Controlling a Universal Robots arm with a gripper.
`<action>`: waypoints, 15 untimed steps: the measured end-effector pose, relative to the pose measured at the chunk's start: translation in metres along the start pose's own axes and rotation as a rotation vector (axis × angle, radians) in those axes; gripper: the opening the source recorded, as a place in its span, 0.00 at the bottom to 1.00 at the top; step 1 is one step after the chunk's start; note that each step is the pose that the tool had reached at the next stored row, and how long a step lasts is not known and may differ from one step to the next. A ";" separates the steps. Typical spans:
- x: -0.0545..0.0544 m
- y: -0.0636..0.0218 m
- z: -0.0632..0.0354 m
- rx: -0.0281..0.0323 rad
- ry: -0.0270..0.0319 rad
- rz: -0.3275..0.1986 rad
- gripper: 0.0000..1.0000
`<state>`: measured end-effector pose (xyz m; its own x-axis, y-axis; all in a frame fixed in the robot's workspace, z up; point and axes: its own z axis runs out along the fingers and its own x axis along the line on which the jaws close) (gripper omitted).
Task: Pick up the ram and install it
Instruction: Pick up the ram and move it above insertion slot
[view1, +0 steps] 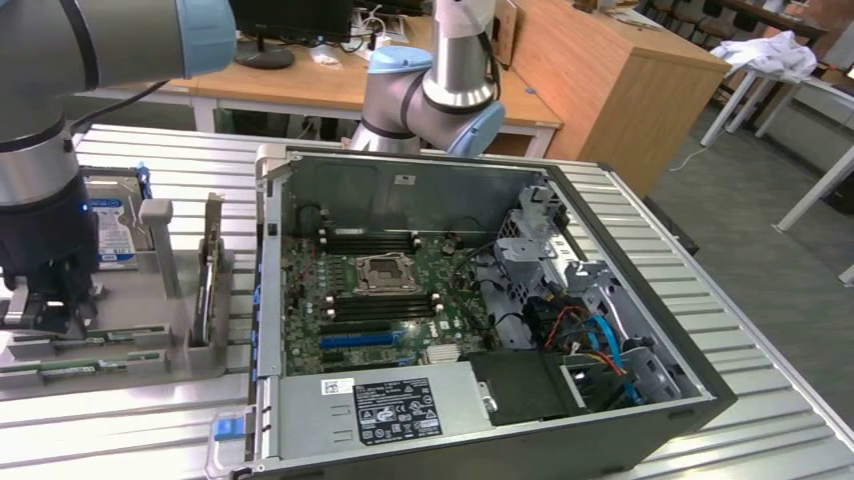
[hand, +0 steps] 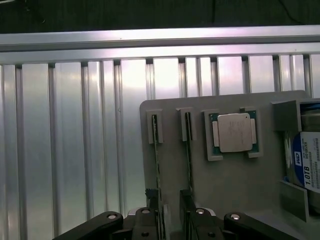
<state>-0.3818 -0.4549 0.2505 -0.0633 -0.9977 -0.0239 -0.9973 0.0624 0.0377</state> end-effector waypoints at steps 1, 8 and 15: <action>0.000 0.0000 0.0013 0.0000 0.0000 0.000 0.31; 0.001 -0.0003 0.0079 -0.0002 0.0001 0.000 0.31; 0.004 -0.0005 0.0079 -0.0001 -0.0001 0.000 0.31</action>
<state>-0.3818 -0.4586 0.2425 -0.0632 -0.9977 -0.0240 -0.9973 0.0623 0.0378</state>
